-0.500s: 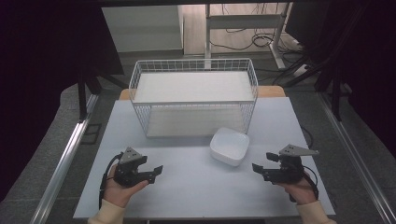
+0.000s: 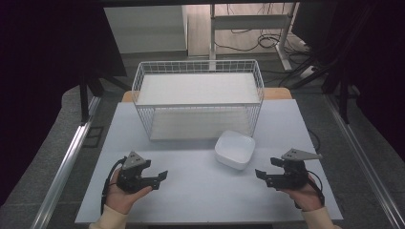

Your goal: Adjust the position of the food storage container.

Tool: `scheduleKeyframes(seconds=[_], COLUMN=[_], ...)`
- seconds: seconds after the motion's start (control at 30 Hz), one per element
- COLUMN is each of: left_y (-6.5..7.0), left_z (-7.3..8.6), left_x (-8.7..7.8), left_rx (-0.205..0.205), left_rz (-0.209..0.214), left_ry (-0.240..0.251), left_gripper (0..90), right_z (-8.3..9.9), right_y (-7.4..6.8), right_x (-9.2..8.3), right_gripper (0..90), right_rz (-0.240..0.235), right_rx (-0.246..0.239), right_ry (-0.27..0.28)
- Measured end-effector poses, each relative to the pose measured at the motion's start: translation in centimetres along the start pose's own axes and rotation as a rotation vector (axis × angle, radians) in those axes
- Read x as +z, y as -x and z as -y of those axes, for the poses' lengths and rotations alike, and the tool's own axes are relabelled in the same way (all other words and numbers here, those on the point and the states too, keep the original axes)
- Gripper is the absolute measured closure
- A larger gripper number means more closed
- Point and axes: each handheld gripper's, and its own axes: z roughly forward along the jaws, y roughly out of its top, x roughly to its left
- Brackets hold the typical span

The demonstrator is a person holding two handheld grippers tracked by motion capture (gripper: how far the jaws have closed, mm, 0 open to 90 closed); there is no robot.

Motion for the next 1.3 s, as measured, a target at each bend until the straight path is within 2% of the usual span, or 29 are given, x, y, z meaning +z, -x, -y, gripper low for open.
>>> scheduleKeyframes(seconds=[0.23,0.43,0.57,0.63,0.73,0.77,0.8,0.93,1.1,1.23,1.27,1.3], left_y=[-0.3,-0.5,-0.2,-0.1,-0.1,-0.1,-0.1,-0.2,-0.4,-0.5,-0.6,-0.6], left_z=[-0.5,-0.6,-0.7,-0.7,-0.8,-0.8,-0.8,-0.8,-0.7,-0.6,-0.6,-0.6], left_x=[0.2,0.4,0.5,0.5,0.7,0.7,0.8,0.7,0.7,0.9,1.0,1.0], left_rx=[0.007,-0.005,0.004,0.002,0.008,0.008,0.008,0.007,-0.004,-0.011,-0.01,-0.01], left_rz=[0.004,-0.003,0.001,0.004,0.01,0.01,0.014,0.018,0.018,0.013,0.011,0.011], left_ry=[0.008,0.0,-0.007,-0.008,-0.014,-0.014,-0.02,-0.019,-0.019,-0.028,-0.034,-0.034], left_gripper=[24.2,24.2,23.9,24.0,24.0,23.9,23.9,23.9,23.9,23.9,23.9,23.8], right_z=[0.1,-0.8,-1.3,-2.0,-4.1,-4.1,-5.7,-7.9,-9.2,-10.2,-10.7,-10.7], right_y=[-0.3,0.0,0.1,0.1,0.1,0.1,0.3,1.0,1.3,1.0,0.9,0.9], right_x=[0.5,-0.6,-0.7,-0.6,0.5,0.5,1.3,2.5,3.2,3.5,3.6,3.6], right_gripper=[22.9,34.5,37.6,39.0,42.0,42.0,42.8,45.8,48.5,54.9,59.9,59.9], right_rz=[-0.003,-0.02,-0.028,-0.02,-0.03,-0.03,-0.02,-0.025,-0.015,0.004,0.014,0.014], right_rx=[-0.011,-0.022,-0.022,-0.028,-0.046,-0.046,-0.057,-0.062,-0.087,-0.138,-0.154,-0.154], right_ry=[-0.032,-0.015,-0.024,-0.033,-0.055,-0.055,-0.079,-0.11,-0.14,-0.159,-0.167,-0.167])
